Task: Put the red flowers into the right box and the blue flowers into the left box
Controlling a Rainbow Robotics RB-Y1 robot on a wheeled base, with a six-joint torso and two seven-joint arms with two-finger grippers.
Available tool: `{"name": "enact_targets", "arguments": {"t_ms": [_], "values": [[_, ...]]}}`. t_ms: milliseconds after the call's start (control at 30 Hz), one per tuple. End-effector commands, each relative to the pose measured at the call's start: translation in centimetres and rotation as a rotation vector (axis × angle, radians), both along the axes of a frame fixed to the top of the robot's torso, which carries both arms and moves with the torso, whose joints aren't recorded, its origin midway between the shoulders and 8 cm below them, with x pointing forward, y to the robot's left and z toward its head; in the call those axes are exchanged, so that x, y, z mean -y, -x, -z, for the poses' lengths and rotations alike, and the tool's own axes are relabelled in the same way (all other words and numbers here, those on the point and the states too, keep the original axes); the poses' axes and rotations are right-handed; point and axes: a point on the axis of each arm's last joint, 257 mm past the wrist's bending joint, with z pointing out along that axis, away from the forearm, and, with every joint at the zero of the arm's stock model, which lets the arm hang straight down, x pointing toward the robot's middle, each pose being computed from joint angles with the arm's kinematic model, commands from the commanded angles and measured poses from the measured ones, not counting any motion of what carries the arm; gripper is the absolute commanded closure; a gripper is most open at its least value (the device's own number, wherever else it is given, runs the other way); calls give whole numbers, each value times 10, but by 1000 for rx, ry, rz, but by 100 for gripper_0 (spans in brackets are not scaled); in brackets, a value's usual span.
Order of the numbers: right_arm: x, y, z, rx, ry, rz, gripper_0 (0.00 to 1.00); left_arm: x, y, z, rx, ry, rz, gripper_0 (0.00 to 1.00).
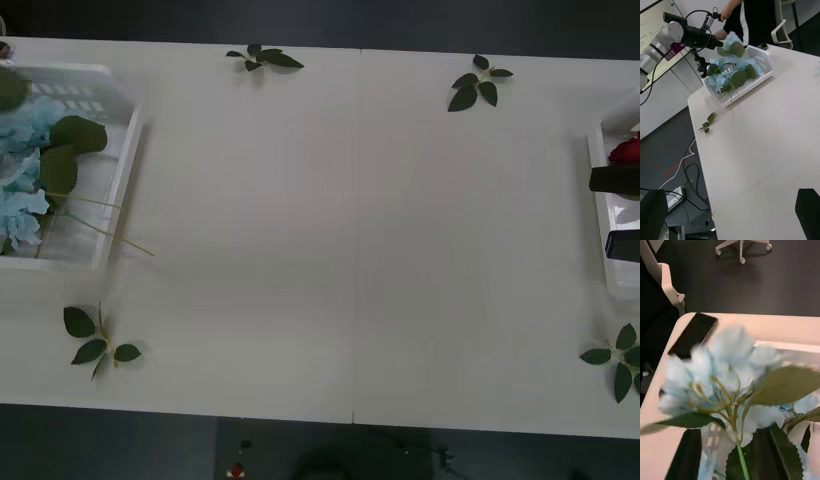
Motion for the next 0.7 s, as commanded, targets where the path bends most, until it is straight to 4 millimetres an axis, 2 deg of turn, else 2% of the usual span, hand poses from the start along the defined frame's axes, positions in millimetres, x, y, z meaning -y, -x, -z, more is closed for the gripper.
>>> {"name": "enact_targets", "arguments": {"t_ms": [33, 100, 167, 200, 233, 333, 367, 433, 567, 700], "values": [[-5, 4, -10, 13, -15, -14, 0, 20, -3, -26, 27, -78, 83, 1], [-5, 4, -10, 13, -15, -14, 0, 40, -2, -24, 24, -79, 136, 0], [-5, 4, -10, 13, -15, -14, 0, 77, 3, -21, 21, -70, 230, 0], [-5, 4, -10, 13, -15, -14, 0, 102, 7, -18, 22, -54, 292, 0], [-5, 4, -10, 13, -15, -14, 0, 114, 11, -17, 19, -47, 323, 0], [-5, 4, -10, 13, -15, -14, 0, 200, 37, -6, 1, 10, 532, 0], [-5, 4, -10, 13, -15, -14, 0, 217, 44, -5, -2, 23, 575, 0], [-5, 4, -10, 13, -15, -14, 0, 266, 65, -1, -16, 26, 691, 0], [-5, 4, -10, 13, -15, -14, 0, 313, 95, 16, -82, -62, 827, 0], [-5, 4, -10, 13, -15, -14, 0, 358, 137, 21, -156, 26, 996, 0]]}}
